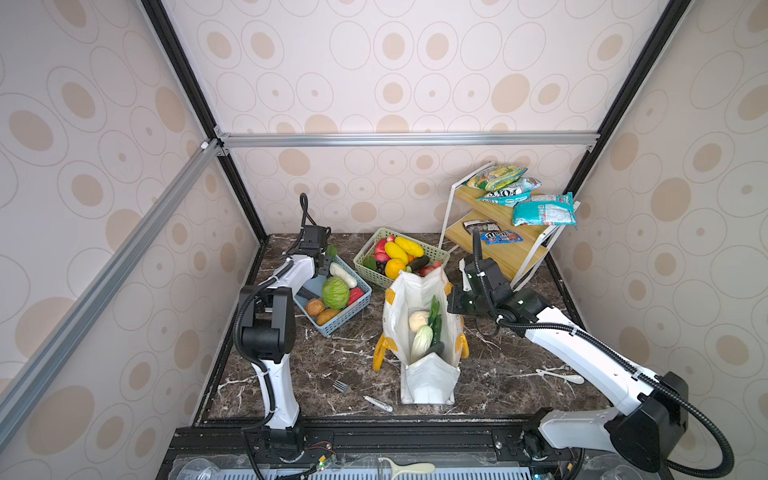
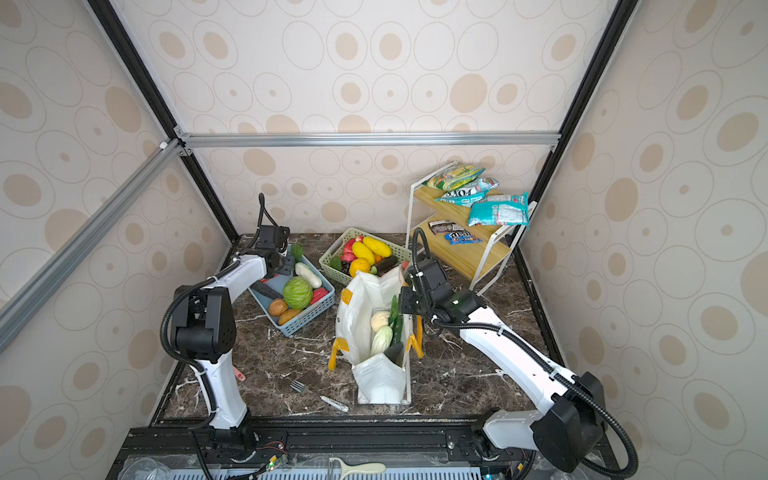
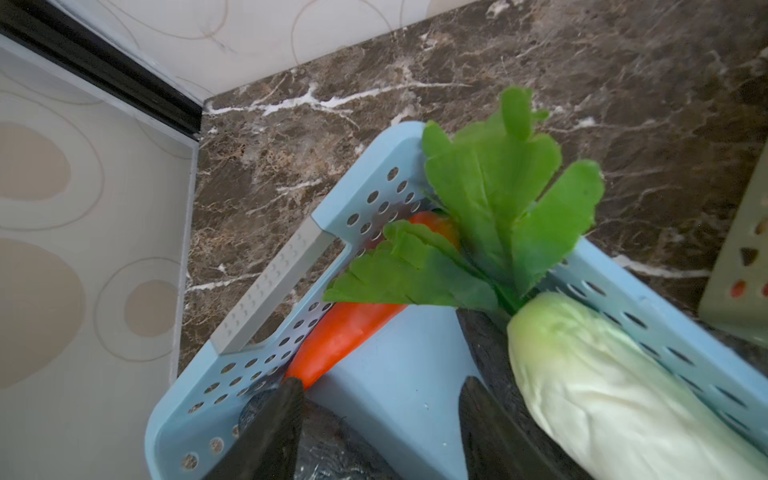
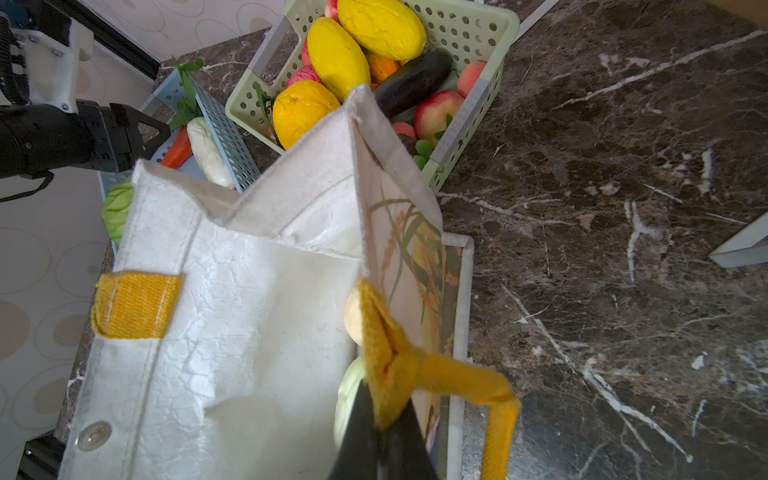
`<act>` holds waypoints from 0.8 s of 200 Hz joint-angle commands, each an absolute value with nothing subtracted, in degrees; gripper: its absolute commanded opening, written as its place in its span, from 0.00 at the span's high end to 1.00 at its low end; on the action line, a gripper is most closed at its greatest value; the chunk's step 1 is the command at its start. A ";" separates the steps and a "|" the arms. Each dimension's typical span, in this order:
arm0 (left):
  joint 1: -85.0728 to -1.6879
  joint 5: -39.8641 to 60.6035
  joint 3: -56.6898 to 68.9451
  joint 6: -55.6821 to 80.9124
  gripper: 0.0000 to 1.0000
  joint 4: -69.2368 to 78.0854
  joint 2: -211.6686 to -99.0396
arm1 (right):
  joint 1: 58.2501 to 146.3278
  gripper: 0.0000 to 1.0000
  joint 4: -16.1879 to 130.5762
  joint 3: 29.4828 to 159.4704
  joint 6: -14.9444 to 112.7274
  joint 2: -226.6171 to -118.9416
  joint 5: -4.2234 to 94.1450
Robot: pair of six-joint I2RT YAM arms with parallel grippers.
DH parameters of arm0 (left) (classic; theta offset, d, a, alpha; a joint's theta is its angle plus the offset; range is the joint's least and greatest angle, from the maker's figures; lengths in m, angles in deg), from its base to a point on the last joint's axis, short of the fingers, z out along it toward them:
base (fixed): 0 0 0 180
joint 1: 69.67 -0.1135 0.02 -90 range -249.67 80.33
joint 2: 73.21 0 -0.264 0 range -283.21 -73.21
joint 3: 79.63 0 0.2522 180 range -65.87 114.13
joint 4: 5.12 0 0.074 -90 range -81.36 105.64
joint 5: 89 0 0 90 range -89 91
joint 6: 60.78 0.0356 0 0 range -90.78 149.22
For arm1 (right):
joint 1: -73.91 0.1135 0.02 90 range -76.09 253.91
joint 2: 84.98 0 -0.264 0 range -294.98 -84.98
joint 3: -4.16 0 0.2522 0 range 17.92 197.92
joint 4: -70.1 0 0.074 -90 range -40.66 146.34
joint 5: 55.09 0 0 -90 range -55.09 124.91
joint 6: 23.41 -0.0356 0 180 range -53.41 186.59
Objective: Place the food into the grocery bag and tie it
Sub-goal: 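Move the left gripper back down over the red pepper in the blue basket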
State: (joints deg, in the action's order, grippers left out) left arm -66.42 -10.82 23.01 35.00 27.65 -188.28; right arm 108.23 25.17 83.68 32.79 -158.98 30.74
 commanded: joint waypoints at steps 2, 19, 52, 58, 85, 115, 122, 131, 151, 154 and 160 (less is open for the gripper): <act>-68.09 -9.02 27.01 36.54 0.40 28.21 -191.03 | 107.80 1.00 25.58 82.82 32.27 -158.63 29.48; -68.96 -8.41 28.75 36.26 0.40 28.91 -193.49 | 107.82 1.00 25.44 82.85 32.11 -158.78 29.48; -70.14 -6.19 31.09 35.71 0.40 28.88 -196.63 | 107.67 1.00 25.09 83.70 32.23 -159.89 29.38; -70.27 -5.79 31.32 35.64 0.40 28.71 -196.93 | 107.66 0.99 25.03 83.99 32.35 -160.18 29.46; -70.66 -4.74 31.20 35.98 0.37 27.13 -198.72 | 107.67 1.00 25.23 84.72 32.17 -161.16 29.85; -70.89 -3.62 31.63 35.92 0.34 26.63 -200.71 | 107.68 1.00 25.23 84.89 31.99 -161.66 29.81; -70.88 -3.33 31.40 35.90 0.34 26.21 -200.94 | 107.71 1.00 25.20 85.04 31.93 -161.86 29.89; -71.00 -3.12 31.05 35.86 0.33 25.75 -201.32 | 107.74 1.00 25.12 85.15 31.89 -161.97 30.01; -71.07 -2.40 31.10 36.12 0.32 25.86 -202.55 | 107.68 1.00 25.12 85.36 31.97 -162.01 30.08; -71.08 -2.23 31.15 36.16 0.32 25.96 -202.66 | 107.73 1.00 25.12 85.34 31.97 -162.05 30.17; -71.15 -1.96 31.35 36.16 0.32 26.23 -203.05 | 107.74 1.00 25.14 85.38 31.99 -162.04 30.12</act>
